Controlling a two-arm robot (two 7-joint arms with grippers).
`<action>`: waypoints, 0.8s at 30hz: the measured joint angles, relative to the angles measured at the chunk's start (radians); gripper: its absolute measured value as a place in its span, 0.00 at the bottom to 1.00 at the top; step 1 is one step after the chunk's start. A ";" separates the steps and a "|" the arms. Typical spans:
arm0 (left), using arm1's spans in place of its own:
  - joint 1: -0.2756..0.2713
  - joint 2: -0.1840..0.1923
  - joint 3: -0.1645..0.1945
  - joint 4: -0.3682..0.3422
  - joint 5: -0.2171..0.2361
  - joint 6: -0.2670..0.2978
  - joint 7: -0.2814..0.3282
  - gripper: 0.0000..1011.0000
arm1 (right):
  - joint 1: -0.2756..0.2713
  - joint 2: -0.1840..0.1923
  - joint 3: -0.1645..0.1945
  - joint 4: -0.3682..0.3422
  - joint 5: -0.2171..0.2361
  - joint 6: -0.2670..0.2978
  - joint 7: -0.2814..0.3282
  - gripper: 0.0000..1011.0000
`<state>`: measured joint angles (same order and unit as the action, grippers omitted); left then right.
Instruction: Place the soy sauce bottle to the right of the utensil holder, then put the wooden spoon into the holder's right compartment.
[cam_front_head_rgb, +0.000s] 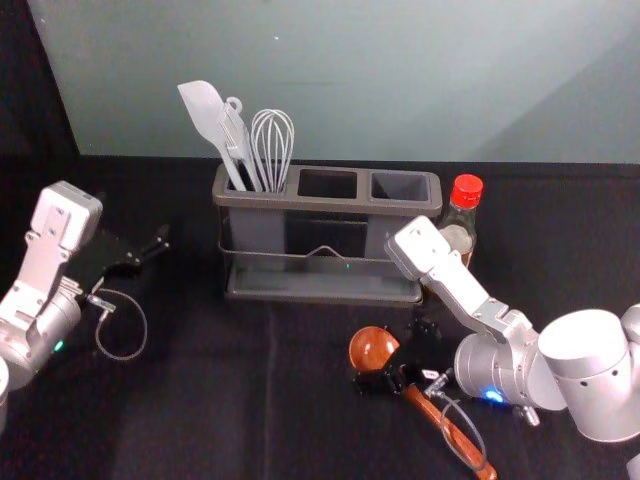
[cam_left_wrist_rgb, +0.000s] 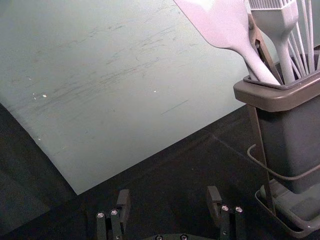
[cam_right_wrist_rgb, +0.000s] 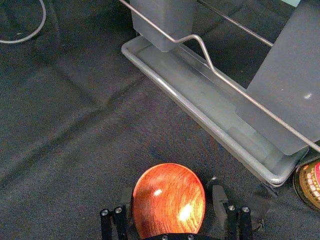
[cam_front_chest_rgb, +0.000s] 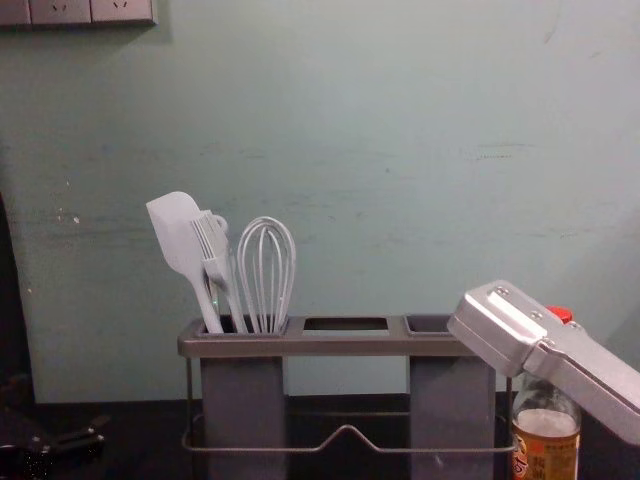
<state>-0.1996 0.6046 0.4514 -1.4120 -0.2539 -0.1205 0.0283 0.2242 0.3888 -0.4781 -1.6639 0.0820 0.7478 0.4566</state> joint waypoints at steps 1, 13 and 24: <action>0.000 0.000 0.000 0.000 0.000 0.000 0.000 0.99 | 0.000 0.000 0.001 0.001 -0.001 0.000 0.001 0.99; 0.000 0.000 0.000 0.000 0.000 0.000 0.000 0.99 | -0.005 -0.009 0.006 0.008 -0.012 -0.014 0.010 0.98; 0.000 0.000 0.000 0.000 0.000 0.000 0.000 0.99 | -0.032 0.004 0.032 -0.043 -0.017 -0.014 0.009 0.83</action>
<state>-0.1995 0.6047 0.4514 -1.4120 -0.2539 -0.1206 0.0283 0.1925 0.3927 -0.4464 -1.7068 0.0648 0.7336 0.4658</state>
